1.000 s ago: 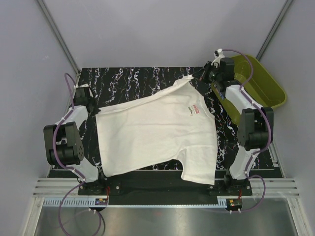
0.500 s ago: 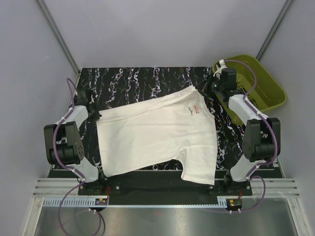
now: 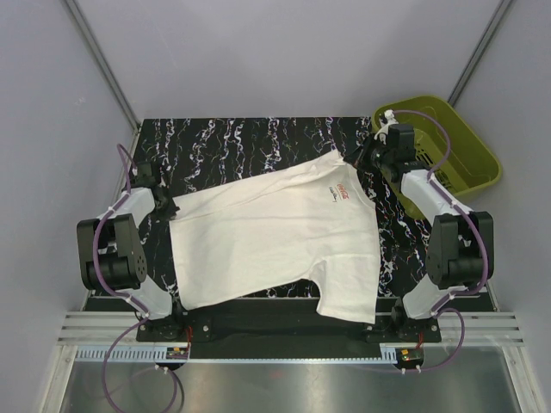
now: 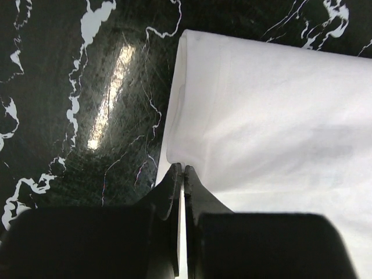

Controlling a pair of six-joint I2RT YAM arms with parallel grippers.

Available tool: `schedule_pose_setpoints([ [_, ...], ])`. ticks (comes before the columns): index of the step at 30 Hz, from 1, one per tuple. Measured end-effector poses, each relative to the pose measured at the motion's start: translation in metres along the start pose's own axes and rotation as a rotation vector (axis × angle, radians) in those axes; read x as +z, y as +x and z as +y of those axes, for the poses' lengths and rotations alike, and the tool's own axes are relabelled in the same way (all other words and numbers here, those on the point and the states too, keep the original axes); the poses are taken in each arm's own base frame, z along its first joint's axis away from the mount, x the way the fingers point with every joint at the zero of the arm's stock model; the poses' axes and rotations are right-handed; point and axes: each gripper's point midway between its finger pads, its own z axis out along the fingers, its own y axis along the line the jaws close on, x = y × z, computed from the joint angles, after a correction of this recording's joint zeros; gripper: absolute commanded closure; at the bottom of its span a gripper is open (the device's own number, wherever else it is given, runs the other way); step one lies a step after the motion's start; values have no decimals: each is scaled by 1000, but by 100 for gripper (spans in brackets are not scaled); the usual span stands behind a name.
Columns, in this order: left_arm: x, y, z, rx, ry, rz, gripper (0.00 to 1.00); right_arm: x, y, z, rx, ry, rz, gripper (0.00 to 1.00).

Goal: Fold and stack the t-shirts
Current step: Fold the tshirt

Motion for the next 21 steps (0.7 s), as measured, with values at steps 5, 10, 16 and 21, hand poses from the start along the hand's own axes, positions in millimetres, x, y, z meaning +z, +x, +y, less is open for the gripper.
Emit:
schedule_pose_setpoints([
  [5,0,5,2,0,-6,17,100,-4,2,-3,2,18,-5,100],
  [10,0,6,2,0,-7,20,100,-11,10,-6,10,39,5,100],
  [16,0,7,4,1,-19,23,100,-18,10,-6,10,49,-1,100],
  [21,0,7,5,1,-24,22,100,-23,14,-7,11,59,-1,100],
])
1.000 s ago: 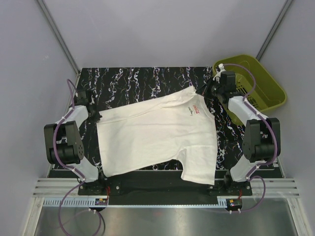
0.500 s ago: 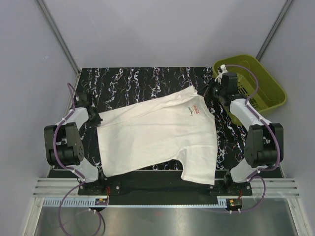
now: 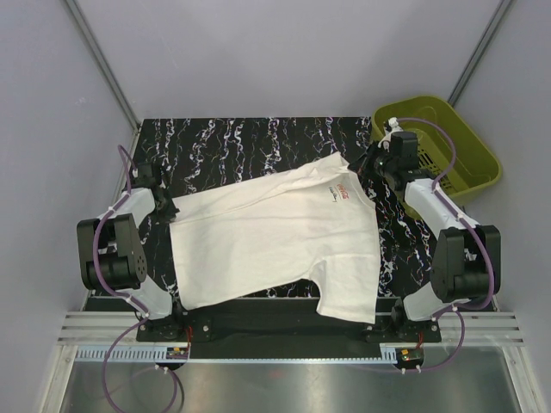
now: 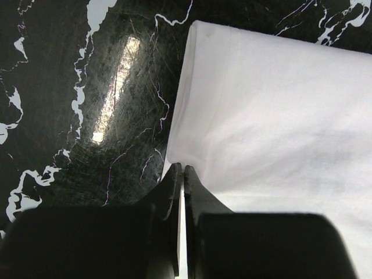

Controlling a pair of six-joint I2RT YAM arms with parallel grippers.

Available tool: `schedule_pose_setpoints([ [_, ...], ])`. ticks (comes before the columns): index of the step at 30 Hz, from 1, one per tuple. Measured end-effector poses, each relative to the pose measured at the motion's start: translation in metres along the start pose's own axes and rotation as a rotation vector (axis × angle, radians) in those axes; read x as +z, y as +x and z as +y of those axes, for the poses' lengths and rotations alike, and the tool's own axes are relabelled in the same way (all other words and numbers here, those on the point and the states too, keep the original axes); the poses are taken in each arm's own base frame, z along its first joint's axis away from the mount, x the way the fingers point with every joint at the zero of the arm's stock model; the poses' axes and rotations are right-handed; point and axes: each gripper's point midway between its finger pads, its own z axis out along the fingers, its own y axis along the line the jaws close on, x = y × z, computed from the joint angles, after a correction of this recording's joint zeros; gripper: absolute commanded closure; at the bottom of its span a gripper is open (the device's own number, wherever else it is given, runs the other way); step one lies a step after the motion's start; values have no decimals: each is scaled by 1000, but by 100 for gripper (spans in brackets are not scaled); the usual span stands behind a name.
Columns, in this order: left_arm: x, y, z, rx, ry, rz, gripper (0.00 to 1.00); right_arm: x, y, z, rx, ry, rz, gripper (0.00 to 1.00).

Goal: Fold and stack the t-shirts
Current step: Fold the tshirt

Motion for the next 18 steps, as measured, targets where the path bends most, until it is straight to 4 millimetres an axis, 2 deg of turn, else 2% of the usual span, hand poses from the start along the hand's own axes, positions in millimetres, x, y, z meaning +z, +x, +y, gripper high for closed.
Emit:
schedule_pose_setpoints([
  [18,4,6,6,4,-32,21,100,0,24,-24,17,86,41,100],
])
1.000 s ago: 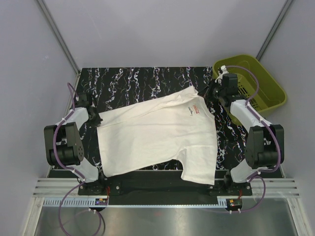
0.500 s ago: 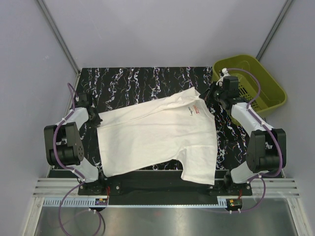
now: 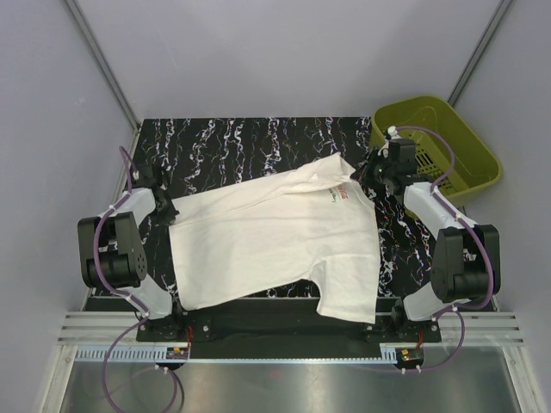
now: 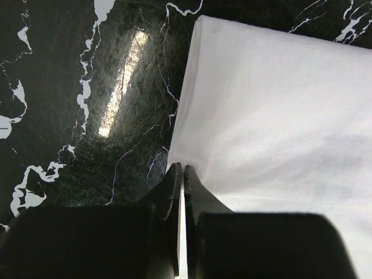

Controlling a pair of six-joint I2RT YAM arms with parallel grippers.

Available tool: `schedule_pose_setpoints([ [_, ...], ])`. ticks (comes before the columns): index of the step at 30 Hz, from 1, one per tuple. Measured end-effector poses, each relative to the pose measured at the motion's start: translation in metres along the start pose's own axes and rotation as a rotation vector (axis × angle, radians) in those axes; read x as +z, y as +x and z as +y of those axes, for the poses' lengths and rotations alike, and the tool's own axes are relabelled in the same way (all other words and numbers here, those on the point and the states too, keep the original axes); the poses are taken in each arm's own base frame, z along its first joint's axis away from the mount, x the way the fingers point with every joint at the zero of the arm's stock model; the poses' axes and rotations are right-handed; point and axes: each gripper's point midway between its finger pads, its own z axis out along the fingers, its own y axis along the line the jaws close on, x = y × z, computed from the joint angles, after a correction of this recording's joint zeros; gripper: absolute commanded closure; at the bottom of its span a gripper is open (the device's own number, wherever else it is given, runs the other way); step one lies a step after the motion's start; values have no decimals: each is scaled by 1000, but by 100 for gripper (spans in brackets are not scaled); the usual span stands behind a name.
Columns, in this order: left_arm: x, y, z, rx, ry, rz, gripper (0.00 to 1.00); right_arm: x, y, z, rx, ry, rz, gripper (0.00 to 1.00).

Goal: Fold and stack the t-shirts
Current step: Fold the tshirt

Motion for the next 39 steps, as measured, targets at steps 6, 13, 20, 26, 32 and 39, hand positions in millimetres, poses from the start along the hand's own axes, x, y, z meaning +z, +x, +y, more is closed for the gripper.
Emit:
schedule_pose_setpoints([
  [6,2,3,1,1,-5,9,100,-3,2,-6,2,31,-1,100],
  [13,4,9,4,-1,-16,24,100,-5,1,-9,3,46,-6,100],
  [20,5,10,4,-6,-20,29,100,-6,2,-10,3,54,-6,100],
  [26,6,10,4,-17,-21,29,100,-6,3,-14,6,74,-8,100],
  [32,6,10,4,-20,-23,29,100,-5,7,-22,11,102,-5,100],
  [39,-3,8,4,-32,-22,16,100,-5,5,-22,16,106,-8,100],
])
